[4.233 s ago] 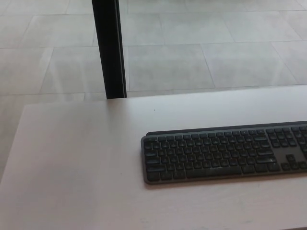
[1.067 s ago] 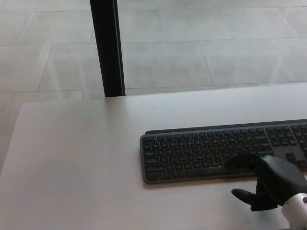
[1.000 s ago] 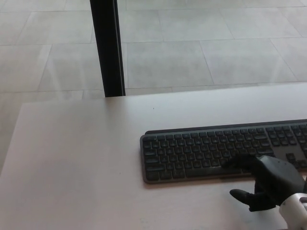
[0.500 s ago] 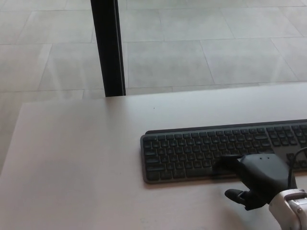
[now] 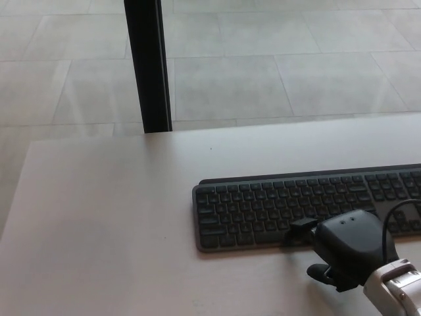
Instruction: The robot uses its right fingers to click on the space key of the black keyboard placed on the center of the white desk.
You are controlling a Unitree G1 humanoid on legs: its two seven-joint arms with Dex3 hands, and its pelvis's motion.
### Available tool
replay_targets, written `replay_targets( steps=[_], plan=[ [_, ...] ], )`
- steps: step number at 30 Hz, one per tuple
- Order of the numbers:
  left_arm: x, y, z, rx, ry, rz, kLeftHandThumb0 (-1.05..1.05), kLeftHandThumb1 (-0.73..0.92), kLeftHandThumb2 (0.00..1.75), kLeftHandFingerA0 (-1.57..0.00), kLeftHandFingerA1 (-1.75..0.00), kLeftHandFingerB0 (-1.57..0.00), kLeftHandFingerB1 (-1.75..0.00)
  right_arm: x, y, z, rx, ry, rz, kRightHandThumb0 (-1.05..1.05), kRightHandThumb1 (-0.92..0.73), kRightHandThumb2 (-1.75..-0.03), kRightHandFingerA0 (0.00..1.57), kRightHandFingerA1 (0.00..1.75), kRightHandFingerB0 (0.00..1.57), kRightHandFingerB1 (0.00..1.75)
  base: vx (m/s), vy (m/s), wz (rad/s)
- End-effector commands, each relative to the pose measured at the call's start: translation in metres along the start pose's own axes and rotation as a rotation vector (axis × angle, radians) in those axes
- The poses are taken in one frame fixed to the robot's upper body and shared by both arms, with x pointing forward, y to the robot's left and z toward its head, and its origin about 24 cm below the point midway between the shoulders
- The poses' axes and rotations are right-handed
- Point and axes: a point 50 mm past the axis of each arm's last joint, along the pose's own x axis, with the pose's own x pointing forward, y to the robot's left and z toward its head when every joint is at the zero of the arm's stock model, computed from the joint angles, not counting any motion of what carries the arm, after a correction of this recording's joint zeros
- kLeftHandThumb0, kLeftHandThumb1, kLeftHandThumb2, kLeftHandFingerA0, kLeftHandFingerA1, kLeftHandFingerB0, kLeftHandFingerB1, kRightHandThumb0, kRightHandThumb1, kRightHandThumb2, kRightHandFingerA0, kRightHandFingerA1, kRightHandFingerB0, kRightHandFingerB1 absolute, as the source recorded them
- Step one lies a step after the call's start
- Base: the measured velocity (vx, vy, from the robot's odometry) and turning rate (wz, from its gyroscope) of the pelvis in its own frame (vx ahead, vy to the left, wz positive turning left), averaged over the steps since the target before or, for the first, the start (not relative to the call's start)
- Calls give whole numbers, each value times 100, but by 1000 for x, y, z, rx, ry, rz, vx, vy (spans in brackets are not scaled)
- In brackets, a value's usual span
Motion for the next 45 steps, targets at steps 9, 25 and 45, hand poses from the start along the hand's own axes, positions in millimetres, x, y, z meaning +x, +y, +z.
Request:
replay_targets(
  steps=[9, 25, 45],
  plan=[
    [1, 5, 8, -27, -21, 16, -56, 72, 61, -72, -66, -54, -52, -1, 14, -3, -65, -23, 49, -39, -58, -70, 76, 161, 51, 52, 0, 0, 0],
    [1, 4, 9, -16, -31, 10, -56, 72, 61, -74, -66, -54, -53, 2, 18, -4, 60, 22, 65, -38, -57, -67, 75, 159, 52, 51, 0, 0, 0],
    [1, 6, 7, -38, -21, 17, -55, 72, 61, -74, -67, -56, -53, -6, -3, -3, 37, -62, 67, -42, -57, -72, 81, 157, 52, 53, 0, 0, 0]
  ],
)
